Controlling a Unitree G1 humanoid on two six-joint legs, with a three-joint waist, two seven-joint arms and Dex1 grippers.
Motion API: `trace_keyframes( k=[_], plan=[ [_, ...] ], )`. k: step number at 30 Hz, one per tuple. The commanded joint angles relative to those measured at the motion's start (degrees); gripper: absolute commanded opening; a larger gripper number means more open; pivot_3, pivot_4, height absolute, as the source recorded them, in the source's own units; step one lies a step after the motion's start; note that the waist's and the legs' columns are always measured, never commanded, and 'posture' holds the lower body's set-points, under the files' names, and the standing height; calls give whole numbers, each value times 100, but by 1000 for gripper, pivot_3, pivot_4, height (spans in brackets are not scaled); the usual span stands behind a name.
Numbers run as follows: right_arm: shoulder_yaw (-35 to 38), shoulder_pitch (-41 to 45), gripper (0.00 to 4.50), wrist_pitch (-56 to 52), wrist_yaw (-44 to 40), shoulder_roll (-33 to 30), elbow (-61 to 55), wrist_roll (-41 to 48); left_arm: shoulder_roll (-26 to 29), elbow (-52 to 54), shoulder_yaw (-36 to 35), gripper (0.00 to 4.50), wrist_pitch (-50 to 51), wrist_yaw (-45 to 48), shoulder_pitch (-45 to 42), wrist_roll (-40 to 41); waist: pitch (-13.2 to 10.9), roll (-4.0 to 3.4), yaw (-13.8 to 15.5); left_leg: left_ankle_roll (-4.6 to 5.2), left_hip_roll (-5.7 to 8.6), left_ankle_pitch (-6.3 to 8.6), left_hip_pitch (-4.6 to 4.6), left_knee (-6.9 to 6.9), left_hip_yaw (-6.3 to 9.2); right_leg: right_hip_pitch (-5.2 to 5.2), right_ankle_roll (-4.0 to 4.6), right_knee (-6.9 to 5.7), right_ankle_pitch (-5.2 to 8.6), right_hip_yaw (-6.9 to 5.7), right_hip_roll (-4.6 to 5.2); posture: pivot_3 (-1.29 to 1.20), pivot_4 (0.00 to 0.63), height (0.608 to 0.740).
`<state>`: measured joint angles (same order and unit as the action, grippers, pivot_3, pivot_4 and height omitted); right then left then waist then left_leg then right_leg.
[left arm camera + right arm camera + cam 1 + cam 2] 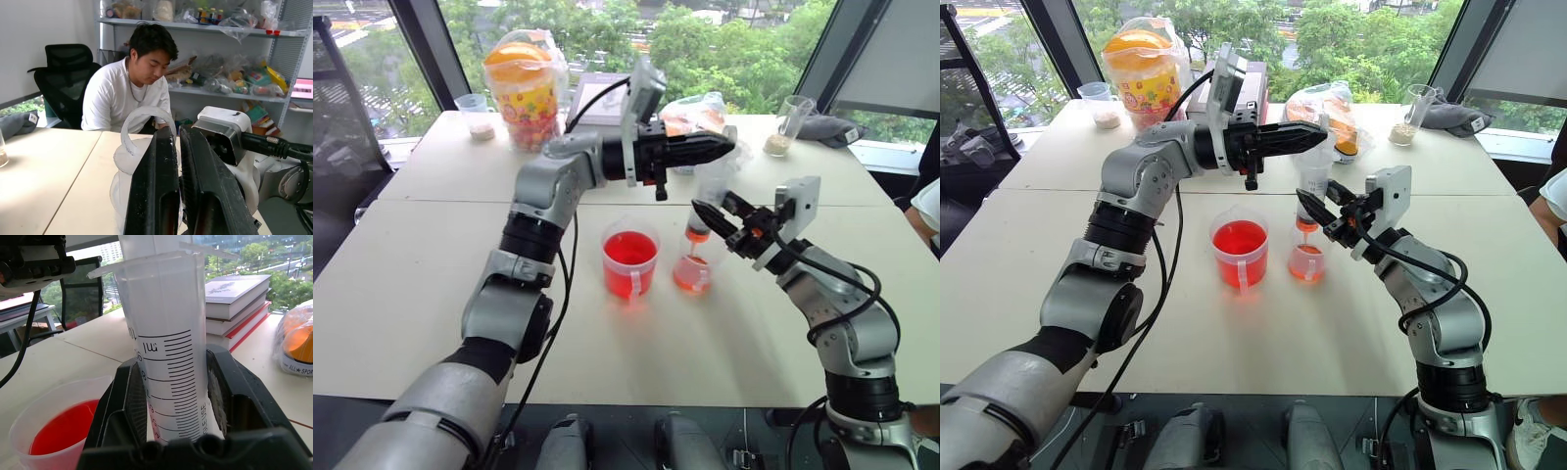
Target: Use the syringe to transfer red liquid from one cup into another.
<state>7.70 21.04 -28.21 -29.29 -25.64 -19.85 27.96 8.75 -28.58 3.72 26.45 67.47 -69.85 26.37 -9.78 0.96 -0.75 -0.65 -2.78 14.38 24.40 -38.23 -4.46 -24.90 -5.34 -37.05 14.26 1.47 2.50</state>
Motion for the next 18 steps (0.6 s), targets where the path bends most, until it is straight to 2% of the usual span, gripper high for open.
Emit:
trace_keyframes(
  k=[1, 18],
  plan=[
    [239, 385, 1369, -73, 63, -138, -559, 268, -95, 69, 333, 104, -147, 166, 150, -233, 0, 0, -2, 0, 0, 0, 0, 0, 0, 0, 0, 0, 0, 0, 0, 0, 150, 740],
    [841, 1087, 1369, -1191, 416, -623, -1195, 1385, -115, -69, 520, 104, -303, 210, 630, -572, 0, 0, 3, 0, 0, 0, 1, 0, 2, 0, 0, 0, 0, 0, 1, 0, 150, 740]
  ],
)
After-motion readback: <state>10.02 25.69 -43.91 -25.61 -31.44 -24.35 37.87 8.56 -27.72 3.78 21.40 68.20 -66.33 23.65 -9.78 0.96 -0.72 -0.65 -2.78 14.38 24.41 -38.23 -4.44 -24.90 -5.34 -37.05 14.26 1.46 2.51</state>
